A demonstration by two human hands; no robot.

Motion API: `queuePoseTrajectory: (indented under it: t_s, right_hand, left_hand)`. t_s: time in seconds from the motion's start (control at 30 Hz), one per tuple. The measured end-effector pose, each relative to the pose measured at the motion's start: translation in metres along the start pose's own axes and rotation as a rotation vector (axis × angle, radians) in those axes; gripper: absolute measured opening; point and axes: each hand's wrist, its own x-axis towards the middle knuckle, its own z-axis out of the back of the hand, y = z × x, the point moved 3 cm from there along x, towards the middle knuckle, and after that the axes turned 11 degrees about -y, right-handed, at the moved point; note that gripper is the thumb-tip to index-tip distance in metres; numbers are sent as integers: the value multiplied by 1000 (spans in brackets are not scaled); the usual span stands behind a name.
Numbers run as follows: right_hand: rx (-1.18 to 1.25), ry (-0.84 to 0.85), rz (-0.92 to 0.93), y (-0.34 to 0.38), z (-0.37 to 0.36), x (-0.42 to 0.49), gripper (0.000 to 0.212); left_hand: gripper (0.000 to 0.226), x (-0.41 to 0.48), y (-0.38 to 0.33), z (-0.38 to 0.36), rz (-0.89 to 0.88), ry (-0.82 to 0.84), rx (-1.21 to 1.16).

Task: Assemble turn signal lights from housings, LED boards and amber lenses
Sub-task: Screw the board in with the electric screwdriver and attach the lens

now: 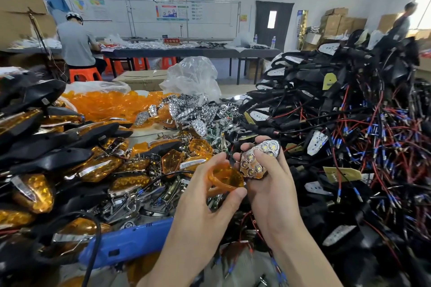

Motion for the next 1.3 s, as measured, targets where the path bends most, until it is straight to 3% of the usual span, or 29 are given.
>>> queuePoseTrajectory:
  t_s: [0.43,0.53,0.87,1.3]
  right_hand:
    - [-133,90,93,-1,-4,-8,15]
    - [-148,106,113,-1,-5,-9,14]
    - [-315,179,213,-3,-9,-14,22]
    - [-391,209,235,-5,-10,-17,30]
  left_hand:
    - [57,1,-5,1,-147,-70,162]
    - [48,1,-2,0,-119,-75,161]
    - [50,2,-5,-3,-116,-49,142]
    - [64,0,-7,-5,-76,-11,65]
